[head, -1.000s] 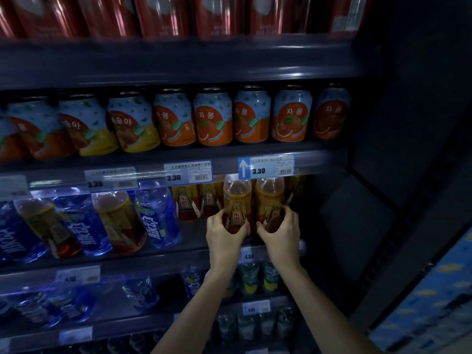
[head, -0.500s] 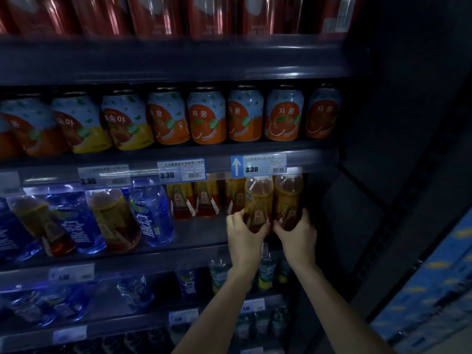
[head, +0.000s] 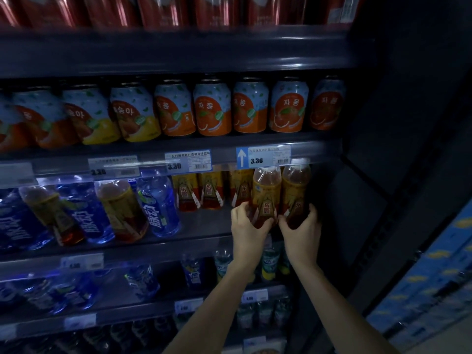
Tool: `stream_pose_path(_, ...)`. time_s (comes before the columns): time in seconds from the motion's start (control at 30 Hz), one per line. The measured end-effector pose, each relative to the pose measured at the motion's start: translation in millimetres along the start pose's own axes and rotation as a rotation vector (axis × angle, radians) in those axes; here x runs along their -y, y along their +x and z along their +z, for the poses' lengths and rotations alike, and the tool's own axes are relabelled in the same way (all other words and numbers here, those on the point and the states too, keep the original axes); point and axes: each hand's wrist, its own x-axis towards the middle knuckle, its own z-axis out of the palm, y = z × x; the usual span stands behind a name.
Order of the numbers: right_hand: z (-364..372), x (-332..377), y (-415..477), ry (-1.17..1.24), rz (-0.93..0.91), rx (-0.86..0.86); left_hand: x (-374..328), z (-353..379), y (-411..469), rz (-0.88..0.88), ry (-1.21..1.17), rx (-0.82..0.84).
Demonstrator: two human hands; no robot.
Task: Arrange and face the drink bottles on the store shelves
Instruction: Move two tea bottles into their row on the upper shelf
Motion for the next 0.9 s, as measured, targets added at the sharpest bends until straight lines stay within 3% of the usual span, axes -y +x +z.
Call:
stream_pose_path(0.13, 0, 10, -19, 0.027, -0.108, -0.041, -2, -21, -5, 0.025, 0.046, -0.036)
stream_pose_path(0.4, 35, 70, -77, 0.071, -0.253, 0.059, 7, -122, -9, 0.102, 0.121, -0.164)
stream_pose_path(0.7, 141, 156, -187, 0.189, -0.265, 0.192, 54, -299, 0, 0.066, 0.185, -0.387)
stream_pose_path(0.9, 199, 194, -236, 0.148, -0.227, 0.154, 92, -383, 14, -0.029, 0.201, -0.392)
